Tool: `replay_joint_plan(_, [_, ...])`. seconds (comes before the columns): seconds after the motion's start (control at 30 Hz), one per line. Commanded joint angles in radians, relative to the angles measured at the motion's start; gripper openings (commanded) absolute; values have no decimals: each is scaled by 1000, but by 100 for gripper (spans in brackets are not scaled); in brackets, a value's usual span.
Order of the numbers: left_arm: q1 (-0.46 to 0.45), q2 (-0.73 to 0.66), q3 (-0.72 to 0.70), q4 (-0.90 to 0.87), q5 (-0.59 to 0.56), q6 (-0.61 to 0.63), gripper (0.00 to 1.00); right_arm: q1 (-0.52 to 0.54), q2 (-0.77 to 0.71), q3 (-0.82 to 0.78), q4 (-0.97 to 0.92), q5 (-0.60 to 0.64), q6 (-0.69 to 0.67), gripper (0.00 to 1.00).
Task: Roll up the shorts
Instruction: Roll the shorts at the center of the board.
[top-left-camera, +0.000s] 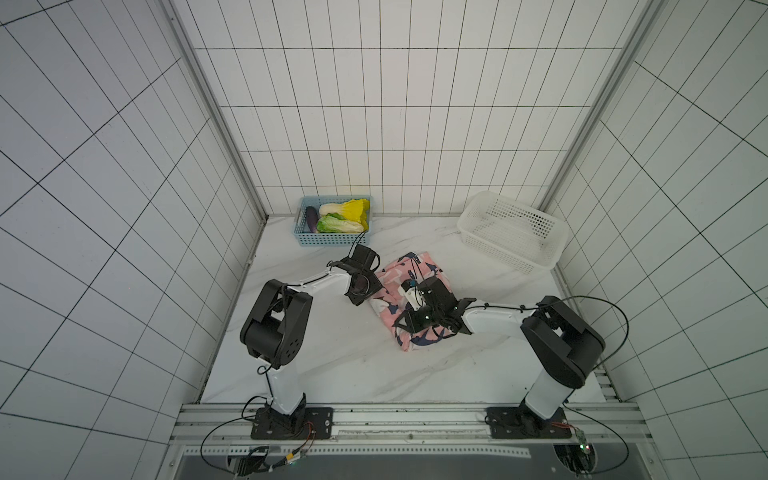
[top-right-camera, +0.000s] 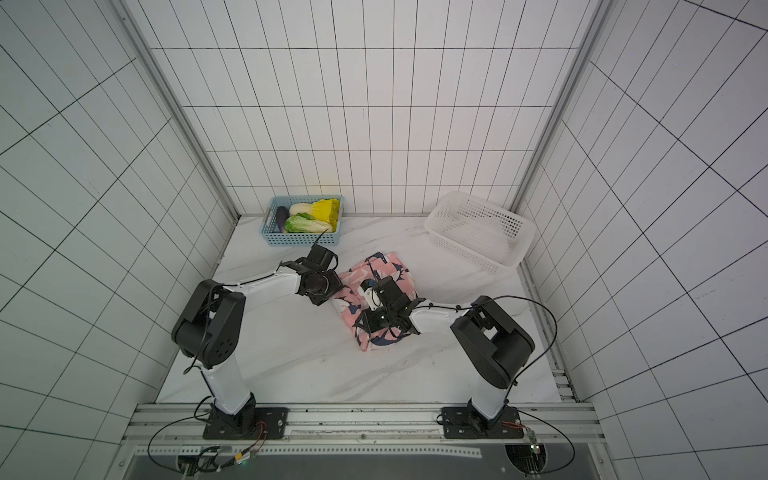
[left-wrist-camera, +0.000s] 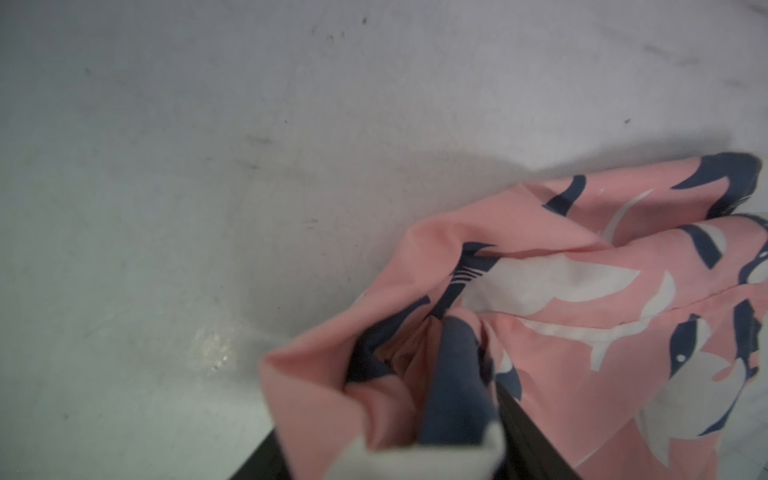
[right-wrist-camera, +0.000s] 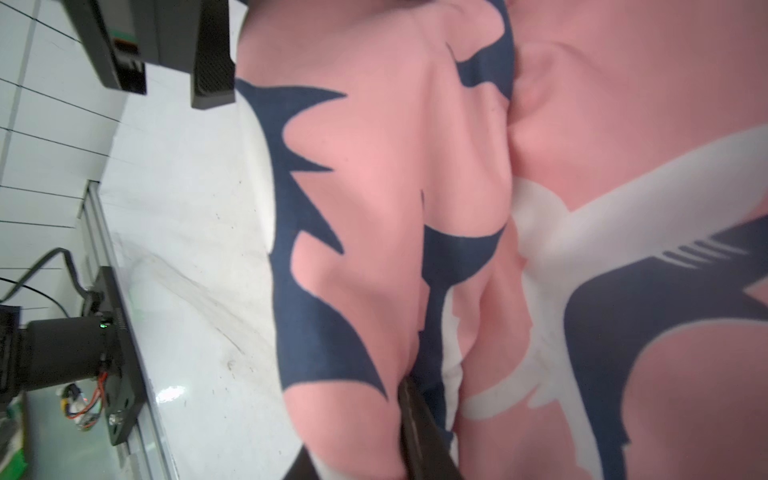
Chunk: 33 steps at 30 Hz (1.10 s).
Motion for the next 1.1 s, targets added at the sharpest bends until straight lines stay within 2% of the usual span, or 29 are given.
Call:
replay_joint_plan(0.0, [11, -116, -81, 141, -30, 55, 69, -47, 34, -92, 164, -100, 126, 22])
replay_joint_plan(0.13, [28, -258, -274, 389, 25, 72, 75, -92, 69, -141, 279, -162, 190, 23])
replay_joint_plan(0.3, [47, -304, -474, 699, 123, 33, 77, -120, 119, -169, 356, -205, 226, 23])
replay_joint_plan(0.4, [48, -257, -564, 915, 195, 13, 78, -127, 127, -169, 356, -210, 222, 24])
replay_joint_plan(0.53, [63, -116, -624, 1217, 291, -24, 78, -136, 141, -168, 359, -224, 226, 24])
replay_joint_plan(0.73, [59, 75, -563, 1375, 343, -52, 77, -145, 171, -170, 370, -253, 227, 24])
replay_joint_plan(0.83, [47, 127, -526, 1394, 351, -75, 76, -149, 183, -170, 375, -263, 228, 24])
replay_joint_plan(0.93, [35, 172, -471, 1355, 367, -87, 65, -152, 183, -173, 376, -268, 230, 25])
replay_joint_plan(1.0, [35, 200, -438, 1327, 372, -98, 49, -157, 181, -176, 375, -273, 227, 25])
replay_joint_plan(1.07, [39, 224, -421, 1332, 374, -118, 29, -161, 179, -177, 356, -275, 219, 27])
